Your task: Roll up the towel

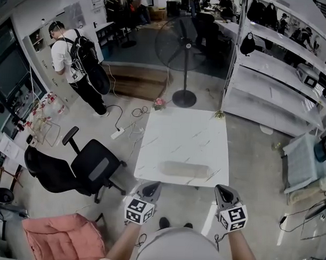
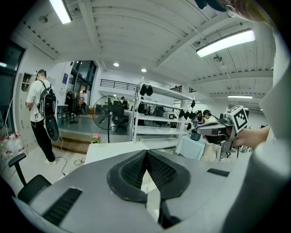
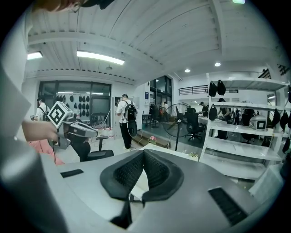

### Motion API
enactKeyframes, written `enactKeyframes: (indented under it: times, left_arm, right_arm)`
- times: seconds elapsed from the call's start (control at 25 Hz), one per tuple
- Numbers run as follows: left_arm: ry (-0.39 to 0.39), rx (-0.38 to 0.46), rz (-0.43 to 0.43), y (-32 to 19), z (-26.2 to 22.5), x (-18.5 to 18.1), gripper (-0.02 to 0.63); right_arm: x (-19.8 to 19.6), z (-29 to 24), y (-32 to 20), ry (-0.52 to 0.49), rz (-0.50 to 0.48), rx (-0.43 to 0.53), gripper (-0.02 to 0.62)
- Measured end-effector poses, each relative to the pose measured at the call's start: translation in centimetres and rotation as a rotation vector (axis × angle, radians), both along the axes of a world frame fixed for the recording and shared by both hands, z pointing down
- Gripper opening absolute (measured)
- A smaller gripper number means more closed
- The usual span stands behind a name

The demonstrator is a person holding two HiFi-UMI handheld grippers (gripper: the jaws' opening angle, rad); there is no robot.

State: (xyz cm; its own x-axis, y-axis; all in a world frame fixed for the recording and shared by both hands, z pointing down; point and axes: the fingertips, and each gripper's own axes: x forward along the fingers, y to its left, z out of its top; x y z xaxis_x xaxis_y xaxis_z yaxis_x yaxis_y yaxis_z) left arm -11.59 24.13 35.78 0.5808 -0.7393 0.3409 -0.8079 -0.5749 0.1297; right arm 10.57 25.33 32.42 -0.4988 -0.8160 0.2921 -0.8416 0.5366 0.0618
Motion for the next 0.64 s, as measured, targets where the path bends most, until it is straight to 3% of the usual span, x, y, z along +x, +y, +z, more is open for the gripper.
enactKeyframes:
  times: [0.64]
  left_arm:
    - [0.004,-0.017,0.005,-0.68,0.34,0.08,0.017]
  right_arm:
    - [-0.61,-0.39,-0.84,0.018,-0.021,0.007,0.011]
